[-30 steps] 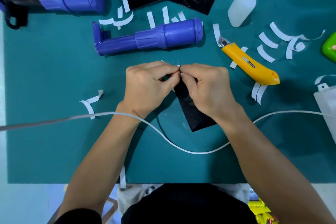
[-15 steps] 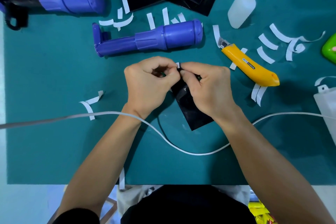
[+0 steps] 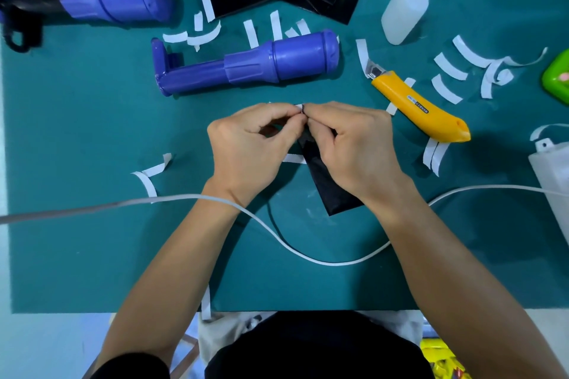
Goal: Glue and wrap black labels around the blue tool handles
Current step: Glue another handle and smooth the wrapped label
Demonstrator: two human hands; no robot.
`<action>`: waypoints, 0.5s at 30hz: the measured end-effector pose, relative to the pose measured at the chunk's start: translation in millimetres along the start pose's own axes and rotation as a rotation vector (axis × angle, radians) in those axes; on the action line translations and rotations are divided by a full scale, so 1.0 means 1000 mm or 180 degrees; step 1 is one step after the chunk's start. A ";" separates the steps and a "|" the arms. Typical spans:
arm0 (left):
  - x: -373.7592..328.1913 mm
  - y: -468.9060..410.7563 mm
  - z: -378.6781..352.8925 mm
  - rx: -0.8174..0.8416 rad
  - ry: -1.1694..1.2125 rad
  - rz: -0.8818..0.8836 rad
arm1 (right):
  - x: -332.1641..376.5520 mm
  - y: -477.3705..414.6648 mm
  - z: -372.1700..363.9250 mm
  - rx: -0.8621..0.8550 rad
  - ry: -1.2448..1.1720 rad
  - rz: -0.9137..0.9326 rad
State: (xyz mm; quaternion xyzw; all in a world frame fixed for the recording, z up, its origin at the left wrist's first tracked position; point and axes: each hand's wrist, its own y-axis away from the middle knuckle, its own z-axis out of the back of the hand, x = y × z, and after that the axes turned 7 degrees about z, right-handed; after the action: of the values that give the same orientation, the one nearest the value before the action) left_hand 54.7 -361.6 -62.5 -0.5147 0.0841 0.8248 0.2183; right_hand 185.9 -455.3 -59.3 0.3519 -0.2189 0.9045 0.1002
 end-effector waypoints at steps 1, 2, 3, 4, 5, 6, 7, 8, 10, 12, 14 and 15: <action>0.002 0.000 0.001 -0.0044 -0.0128 -0.0208 | 0.000 0.000 0.000 0.0016 -0.0030 0.0001; 0.004 0.000 0.001 -0.0104 -0.0252 -0.0439 | 0.000 0.000 0.001 0.0029 -0.0068 -0.0003; 0.006 0.000 0.001 -0.0162 -0.0346 -0.0654 | 0.000 0.000 0.001 0.0037 -0.0113 -0.0016; 0.007 0.000 0.000 -0.0217 -0.0402 -0.0808 | 0.000 0.000 0.001 0.0040 -0.0158 -0.0034; 0.009 0.000 0.000 -0.0260 -0.0430 -0.0887 | -0.001 0.000 0.001 0.0048 -0.0192 -0.0056; 0.010 0.000 -0.001 -0.0288 -0.0438 -0.0913 | 0.000 0.000 0.000 0.0062 -0.0212 -0.0075; 0.011 -0.001 -0.001 -0.0310 -0.0435 -0.0904 | 0.000 0.000 -0.001 0.0079 -0.0218 -0.0087; 0.012 -0.001 -0.002 -0.0325 -0.0424 -0.0863 | -0.001 0.000 -0.001 0.0092 -0.0215 -0.0090; 0.013 -0.001 -0.002 -0.0319 -0.0370 -0.0722 | 0.000 0.001 -0.002 0.0095 -0.0213 -0.0101; 0.011 -0.001 -0.003 -0.0290 -0.0325 -0.0503 | 0.001 0.001 -0.002 0.0089 -0.0228 -0.0115; 0.007 0.000 -0.004 -0.0218 -0.0241 -0.0194 | 0.002 0.001 -0.002 0.0074 -0.0256 -0.0119; 0.005 0.000 -0.004 -0.0157 -0.0130 -0.0005 | 0.002 0.001 -0.002 0.0065 -0.0264 -0.0125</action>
State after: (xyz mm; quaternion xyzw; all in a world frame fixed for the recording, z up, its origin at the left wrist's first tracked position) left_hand 55.9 -361.9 -69.0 -0.5030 0.0588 0.8368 0.2078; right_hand 183.1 -455.2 -59.8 0.3944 -0.2068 0.8892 0.1051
